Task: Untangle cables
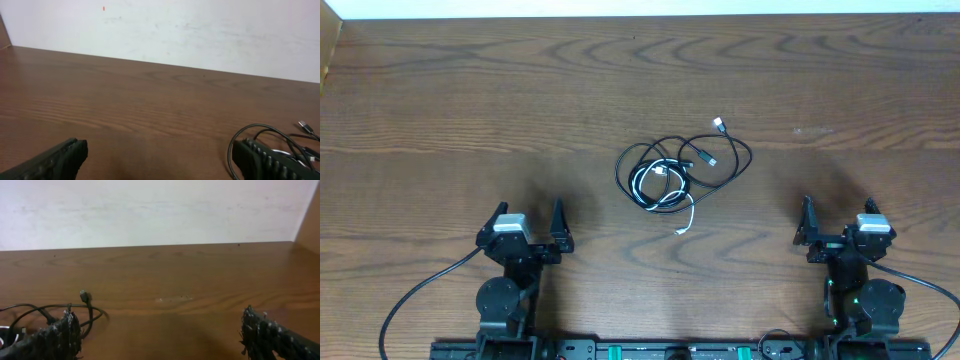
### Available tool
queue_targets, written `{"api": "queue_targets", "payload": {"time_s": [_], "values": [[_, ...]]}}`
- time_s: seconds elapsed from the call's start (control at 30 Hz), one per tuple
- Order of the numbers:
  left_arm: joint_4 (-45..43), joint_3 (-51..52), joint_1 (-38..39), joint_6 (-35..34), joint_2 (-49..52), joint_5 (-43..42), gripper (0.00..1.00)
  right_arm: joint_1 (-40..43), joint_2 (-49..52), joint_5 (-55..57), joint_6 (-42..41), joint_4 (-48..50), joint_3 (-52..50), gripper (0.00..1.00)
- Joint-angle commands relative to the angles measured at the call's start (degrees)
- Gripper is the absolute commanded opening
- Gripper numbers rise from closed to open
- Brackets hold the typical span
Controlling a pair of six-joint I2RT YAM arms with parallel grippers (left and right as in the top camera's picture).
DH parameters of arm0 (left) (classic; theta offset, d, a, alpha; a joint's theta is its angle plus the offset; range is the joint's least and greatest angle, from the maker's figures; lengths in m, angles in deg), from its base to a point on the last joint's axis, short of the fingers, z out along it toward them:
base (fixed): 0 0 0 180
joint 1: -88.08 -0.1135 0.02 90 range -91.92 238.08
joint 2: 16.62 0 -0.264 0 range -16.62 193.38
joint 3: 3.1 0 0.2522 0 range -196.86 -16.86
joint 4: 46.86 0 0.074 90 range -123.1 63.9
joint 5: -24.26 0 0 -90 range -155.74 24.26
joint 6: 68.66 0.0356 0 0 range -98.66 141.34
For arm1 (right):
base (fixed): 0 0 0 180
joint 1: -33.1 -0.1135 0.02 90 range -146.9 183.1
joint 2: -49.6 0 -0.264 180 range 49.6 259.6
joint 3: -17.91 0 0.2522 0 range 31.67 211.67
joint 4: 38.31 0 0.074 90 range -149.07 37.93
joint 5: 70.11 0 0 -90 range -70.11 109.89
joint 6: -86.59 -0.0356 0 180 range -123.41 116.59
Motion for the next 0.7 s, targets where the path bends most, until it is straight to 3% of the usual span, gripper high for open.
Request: {"api": "queue_targets", "payload": {"time_s": [0.0, 0.43, 0.67], "values": [[1.8, 1.1, 0.2, 1.0, -0.4, 3.1, 0.99, 0.3, -0.4, 0.9, -0.5, -0.2, -0.1, 0.99], [2.3, -2.0, 0.2, 0.8, 0.3, 0.0, 0.99, 0.3, -0.4, 0.9, -0.5, -0.2, -0.1, 0.99], [2.4, -6.6, 0.2, 0.3, 6.3, -4.3, 0.99, 0.3, -0.4, 0.9, -0.5, -0.2, -0.1, 0.99]]}}
